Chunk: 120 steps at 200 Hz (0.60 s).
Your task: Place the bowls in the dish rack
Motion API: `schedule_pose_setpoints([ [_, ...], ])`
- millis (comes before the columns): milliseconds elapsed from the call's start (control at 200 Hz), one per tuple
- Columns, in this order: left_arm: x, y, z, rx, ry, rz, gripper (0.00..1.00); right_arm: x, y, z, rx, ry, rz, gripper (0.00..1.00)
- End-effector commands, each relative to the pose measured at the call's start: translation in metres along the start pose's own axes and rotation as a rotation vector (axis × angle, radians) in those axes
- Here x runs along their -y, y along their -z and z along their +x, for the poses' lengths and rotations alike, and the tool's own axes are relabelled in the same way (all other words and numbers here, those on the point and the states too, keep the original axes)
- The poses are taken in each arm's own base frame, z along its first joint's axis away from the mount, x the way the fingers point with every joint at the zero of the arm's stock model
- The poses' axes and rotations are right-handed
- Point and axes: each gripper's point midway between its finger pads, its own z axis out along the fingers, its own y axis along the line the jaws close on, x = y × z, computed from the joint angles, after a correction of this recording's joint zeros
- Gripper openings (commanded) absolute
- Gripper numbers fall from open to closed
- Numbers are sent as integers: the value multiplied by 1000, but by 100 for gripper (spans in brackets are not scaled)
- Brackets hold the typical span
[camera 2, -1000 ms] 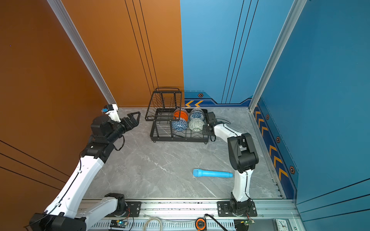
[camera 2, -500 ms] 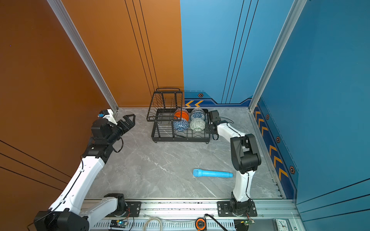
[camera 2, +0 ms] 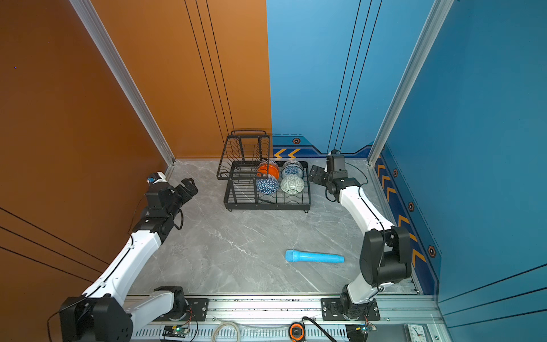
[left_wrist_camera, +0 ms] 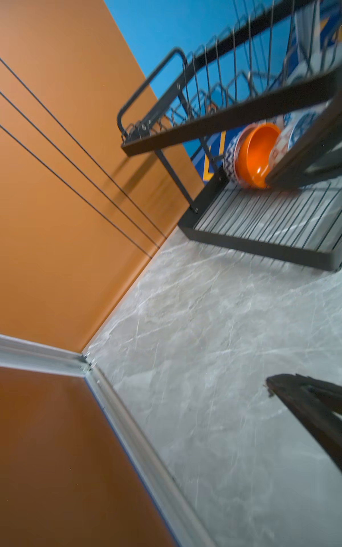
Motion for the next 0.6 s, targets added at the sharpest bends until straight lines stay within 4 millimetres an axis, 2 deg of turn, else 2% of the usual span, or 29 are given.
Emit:
schedule_pose_setpoints([
  [0, -33, -3, 3, 101, -143, -165, 98, 27, 19, -1, 50, -7, 99, 100],
  [155, -54, -15, 27, 149, -290, -284, 98, 56, 39, 4, 133, 19, 197, 100],
  [245, -61, -20, 39, 140, -433, -365, 98, 77, 44, 11, 181, 13, 271, 100],
  [345, -64, -24, 46, 166, -489, -366, 98, 99, 46, 23, 209, 22, 344, 100],
  [495, -59, -30, 56, 151, -595, -354, 98, 111, 44, 36, 287, 68, 363, 100],
  [596, -63, -39, 69, 153, -584, -335, 98, 118, 49, 40, 353, 75, 387, 100],
])
